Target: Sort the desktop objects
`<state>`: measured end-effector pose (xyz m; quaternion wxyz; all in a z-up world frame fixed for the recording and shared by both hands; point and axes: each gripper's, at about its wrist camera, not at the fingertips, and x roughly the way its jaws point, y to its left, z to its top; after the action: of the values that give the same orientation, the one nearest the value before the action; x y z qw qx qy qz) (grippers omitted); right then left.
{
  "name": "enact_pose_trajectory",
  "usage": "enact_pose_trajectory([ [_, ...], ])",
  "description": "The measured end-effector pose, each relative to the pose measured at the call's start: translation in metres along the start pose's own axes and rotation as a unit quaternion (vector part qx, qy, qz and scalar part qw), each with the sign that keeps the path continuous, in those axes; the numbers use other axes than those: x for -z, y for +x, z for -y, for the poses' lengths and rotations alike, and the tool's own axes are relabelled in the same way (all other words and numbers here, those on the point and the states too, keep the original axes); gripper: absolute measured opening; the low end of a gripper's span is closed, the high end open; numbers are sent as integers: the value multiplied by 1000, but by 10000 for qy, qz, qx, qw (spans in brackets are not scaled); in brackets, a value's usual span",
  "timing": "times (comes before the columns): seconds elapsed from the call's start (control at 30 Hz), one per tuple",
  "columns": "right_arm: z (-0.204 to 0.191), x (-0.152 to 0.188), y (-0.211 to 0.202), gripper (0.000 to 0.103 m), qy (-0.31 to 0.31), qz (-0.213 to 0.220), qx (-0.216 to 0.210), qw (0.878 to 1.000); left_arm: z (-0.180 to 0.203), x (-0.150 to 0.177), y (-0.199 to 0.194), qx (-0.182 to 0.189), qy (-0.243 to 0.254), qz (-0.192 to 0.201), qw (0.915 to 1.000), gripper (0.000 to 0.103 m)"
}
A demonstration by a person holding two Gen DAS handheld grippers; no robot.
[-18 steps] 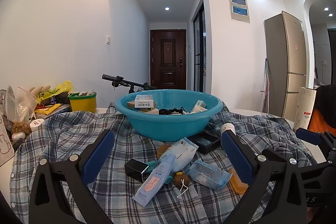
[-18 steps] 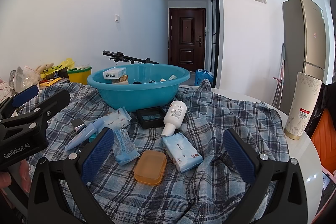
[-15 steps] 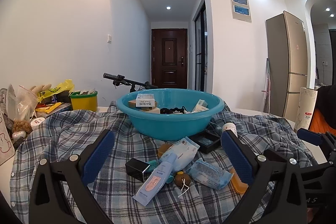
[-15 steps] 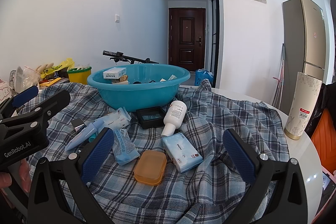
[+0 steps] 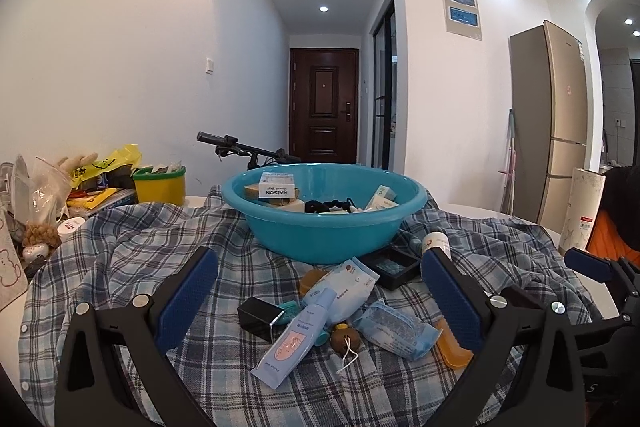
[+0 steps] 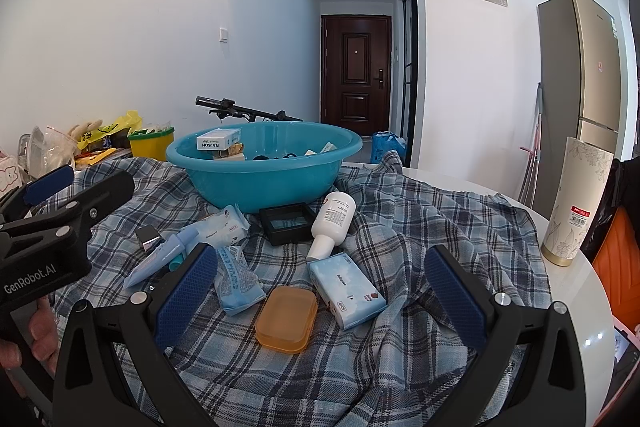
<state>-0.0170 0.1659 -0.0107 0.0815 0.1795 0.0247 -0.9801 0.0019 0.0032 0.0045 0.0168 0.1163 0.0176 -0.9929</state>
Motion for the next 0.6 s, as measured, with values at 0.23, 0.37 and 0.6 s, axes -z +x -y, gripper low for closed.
enact_pose_trajectory([
  [0.23, 0, 0, 0, 103, 2, -1, 1, 10000, -14, -3, 1, 100, -355, -56, 9993, 103],
  [0.37, 0, 0, 0, 103, 3, 3, 0, 10000, -20, -3, 2, 89, -474, -84, 9988, 103],
  [0.6, 0, 0, 0, 103, 5, 1, -2, 10000, -7, -3, -2, 76, -126, 29, 9999, 103],
])
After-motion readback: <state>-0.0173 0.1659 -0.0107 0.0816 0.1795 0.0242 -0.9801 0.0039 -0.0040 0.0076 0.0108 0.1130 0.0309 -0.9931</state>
